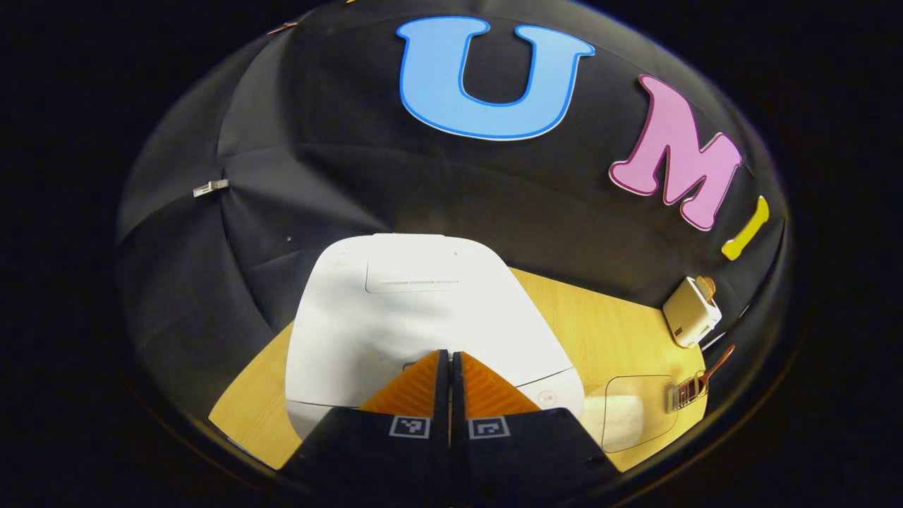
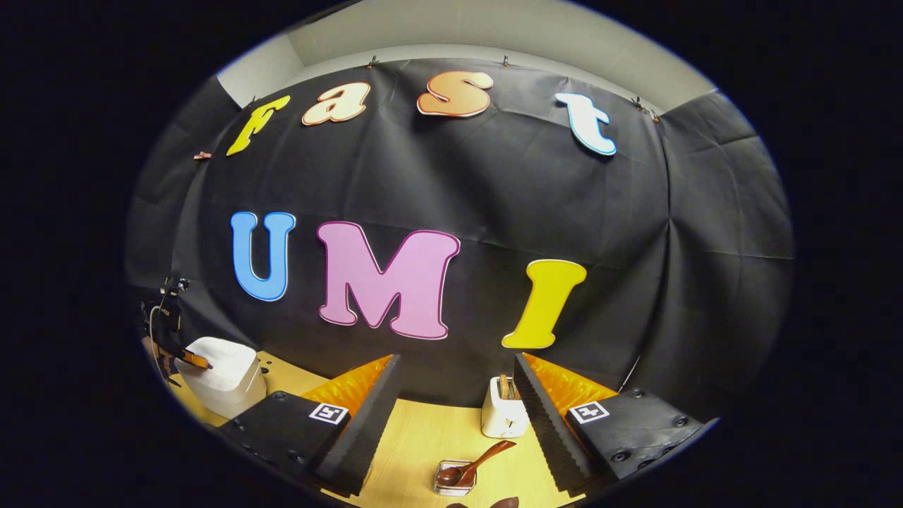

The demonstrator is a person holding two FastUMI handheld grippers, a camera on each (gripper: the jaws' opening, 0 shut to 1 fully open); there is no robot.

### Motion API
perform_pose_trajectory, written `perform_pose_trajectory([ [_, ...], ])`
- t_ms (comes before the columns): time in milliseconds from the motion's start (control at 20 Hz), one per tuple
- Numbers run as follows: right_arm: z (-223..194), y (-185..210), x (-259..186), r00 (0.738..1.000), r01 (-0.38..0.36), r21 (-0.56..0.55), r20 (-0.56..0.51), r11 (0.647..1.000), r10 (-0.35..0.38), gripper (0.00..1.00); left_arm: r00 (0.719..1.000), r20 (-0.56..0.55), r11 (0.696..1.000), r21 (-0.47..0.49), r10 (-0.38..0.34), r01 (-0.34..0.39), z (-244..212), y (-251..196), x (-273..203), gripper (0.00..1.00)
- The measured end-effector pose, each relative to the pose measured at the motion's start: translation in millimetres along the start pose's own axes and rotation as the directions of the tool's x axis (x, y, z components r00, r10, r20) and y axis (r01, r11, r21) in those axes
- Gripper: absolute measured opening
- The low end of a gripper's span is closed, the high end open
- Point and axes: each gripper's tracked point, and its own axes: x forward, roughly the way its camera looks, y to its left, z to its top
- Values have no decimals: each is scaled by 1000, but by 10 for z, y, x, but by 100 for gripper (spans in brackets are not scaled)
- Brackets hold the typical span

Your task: Close the left gripper, press the button to open the rice cooker; take a wooden spoon from the chopstick holder with the right hand, scoop a spoonful of rice and pour it into the rice cooker, then put the wooden spoon back into the chopstick holder.

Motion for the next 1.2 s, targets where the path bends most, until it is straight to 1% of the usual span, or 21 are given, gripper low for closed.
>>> perform_pose_trajectory([
  [50,14,6,6,1000,-2,-5,2,1000,2,97,1000,13,1000,8,6,-6,27,-1,-20,6],
  [150,33,-17,6,1000,0,-9,10,1000,0,97,997,77,1000,24,15,-17,211,-23,-96,6],
  [300,9,-40,4,1000,5,3,3,1000,-5,97,983,185,999,50,5,-14,652,-73,-257,6],
  [500,6,-70,4,1000,13,20,4,1000,-13,97,968,250,1000,17,-20,16,1094,-72,-315,6],
  [600,-1,-77,-8,1000,12,24,3,1000,-13,97,963,269,1000,24,-24,18,1222,-54,-310,6],
  [700,8,-85,-20,1000,14,28,8,1000,-14,97,958,286,999,50,-22,8,1330,-36,-337,6],
  [750,-7,-96,-28,1000,16,30,7,999,-16,97,954,298,998,66,-20,1,1378,-34,-345,2],
  [800,-28,-100,-27,1000,17,33,2,999,-17,97,951,310,997,81,-18,-7,1439,-34,-366,2],
  [900,-43,-99,-15,1000,16,48,-3,999,-16,97,941,338,994,104,-22,-15,1549,-48,-408,5],
  [950,-49,-97,-7,1000,16,54,-5,998,-16,97,936,352,993,114,-26,-16,1598,-58,-433,2],
  [1000,-63,-92,-8,1000,14,58,-6,998,-14,97,931,365,992,121,-27,-19,1659,-63,-473,5],
  [1200,-131,-108,23,1000,13,67,-14,998,-13,97,905,423,991,129,-32,-25,1815,-122,-653,5],
])
